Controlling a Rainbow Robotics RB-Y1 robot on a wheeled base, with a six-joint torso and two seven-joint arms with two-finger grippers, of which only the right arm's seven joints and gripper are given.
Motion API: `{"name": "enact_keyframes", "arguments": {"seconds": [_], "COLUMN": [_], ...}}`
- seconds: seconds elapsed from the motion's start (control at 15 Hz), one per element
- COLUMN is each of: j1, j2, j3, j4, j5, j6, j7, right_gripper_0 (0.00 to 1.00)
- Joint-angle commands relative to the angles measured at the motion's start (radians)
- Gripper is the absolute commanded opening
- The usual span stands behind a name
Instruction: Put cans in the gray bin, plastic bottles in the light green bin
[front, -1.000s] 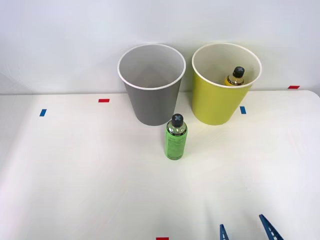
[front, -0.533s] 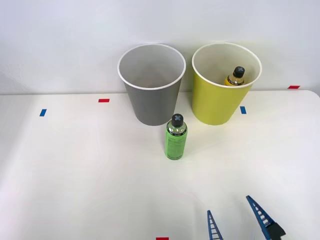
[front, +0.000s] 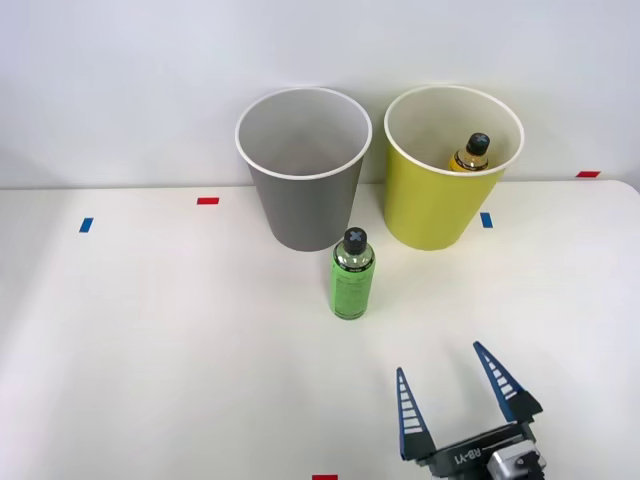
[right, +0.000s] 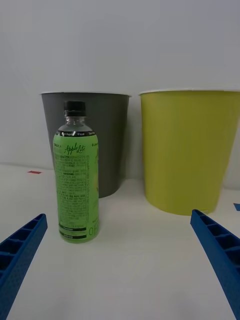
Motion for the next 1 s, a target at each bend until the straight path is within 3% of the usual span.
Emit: {"name": "enact_keyframes", "arguments": {"seconds": [0.07,0.53,1.0], "j1": [-0.075,-0.213,-0.316], "j2": [0.014,0.063,0.112], "j3": [0.001,0.005,-0.002], "j4": [0.0,0.0,0.0], "j5": [-0.012,-0.098,-0.26], "j6": [0.079,0.25,0.354], "j7": [0.008,0.04,0.113], "right_gripper_0": [1.0,1.0,1.0]}}
